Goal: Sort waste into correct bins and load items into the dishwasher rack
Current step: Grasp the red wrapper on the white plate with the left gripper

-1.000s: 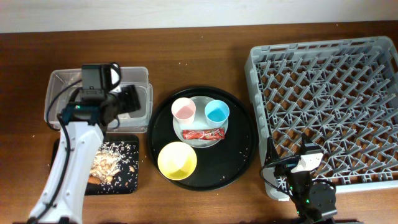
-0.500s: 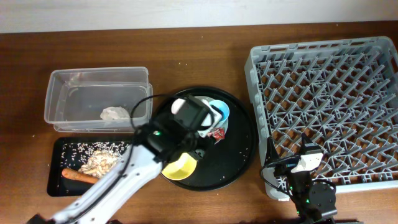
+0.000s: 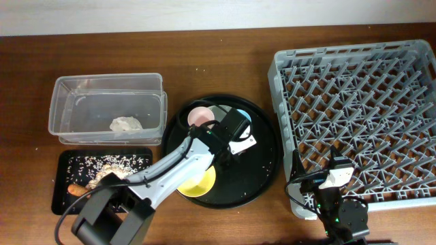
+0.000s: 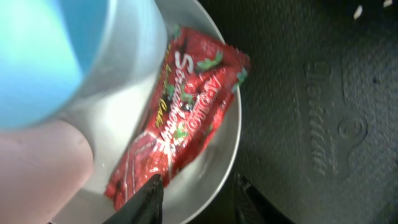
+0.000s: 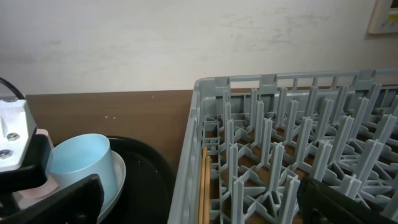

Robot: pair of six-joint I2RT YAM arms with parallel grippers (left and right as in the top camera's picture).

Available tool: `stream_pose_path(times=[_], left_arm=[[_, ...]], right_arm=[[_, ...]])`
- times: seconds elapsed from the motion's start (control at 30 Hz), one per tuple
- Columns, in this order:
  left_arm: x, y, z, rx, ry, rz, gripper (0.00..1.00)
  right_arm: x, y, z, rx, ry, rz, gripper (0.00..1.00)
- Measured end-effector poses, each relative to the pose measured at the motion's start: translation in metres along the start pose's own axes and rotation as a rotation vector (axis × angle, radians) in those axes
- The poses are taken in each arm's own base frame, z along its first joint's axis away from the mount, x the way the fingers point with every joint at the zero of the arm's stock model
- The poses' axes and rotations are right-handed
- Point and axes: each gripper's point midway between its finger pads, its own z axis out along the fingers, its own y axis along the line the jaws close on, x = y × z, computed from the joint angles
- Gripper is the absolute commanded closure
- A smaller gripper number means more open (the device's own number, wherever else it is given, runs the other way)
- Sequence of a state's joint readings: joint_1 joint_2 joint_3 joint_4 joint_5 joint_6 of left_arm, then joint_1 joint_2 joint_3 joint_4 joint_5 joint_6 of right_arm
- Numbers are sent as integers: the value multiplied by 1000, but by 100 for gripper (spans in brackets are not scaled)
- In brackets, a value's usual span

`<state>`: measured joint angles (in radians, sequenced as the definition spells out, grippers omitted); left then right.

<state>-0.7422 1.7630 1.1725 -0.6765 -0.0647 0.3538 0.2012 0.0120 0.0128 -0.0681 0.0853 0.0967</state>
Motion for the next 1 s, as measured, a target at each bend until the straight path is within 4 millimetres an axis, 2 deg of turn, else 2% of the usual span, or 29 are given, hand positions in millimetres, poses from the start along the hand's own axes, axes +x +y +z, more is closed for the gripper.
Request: stream_pose_path(times=[0.07,0.17,0.23,0.33,0.37,0.4,0.67,0.77,0.9,1.0], left_arm=[[-3,1,6,-3,-7,2,67],[3,-2,25,5,36,5,67],[4,-1,26,2,41,5,68],[2,0,33,-2,38,7,92],[3,-1,36,0,43,8,98],[4,-1,37,1,46,15,100],[10,-2,35,3,73,15,100],[6,4,16,-23,45,13,100],[-20,18,-44,-91,-118,-3,100],[-21,28,-69,-151,-154,-12,100]], right_arm=[[0,0,0,0,0,0,2],[0,0,0,0,0,-1,2],[0,0,0,0,0,-1,2],[0,0,0,0,0,0,2],[0,0,0,0,0,0,2],[0,0,0,0,0,0,2],[0,0,0,0,0,0,2],[0,0,0,0,0,-1,2],[0,0,0,0,0,0,2],[0,0,0,0,0,0,2]])
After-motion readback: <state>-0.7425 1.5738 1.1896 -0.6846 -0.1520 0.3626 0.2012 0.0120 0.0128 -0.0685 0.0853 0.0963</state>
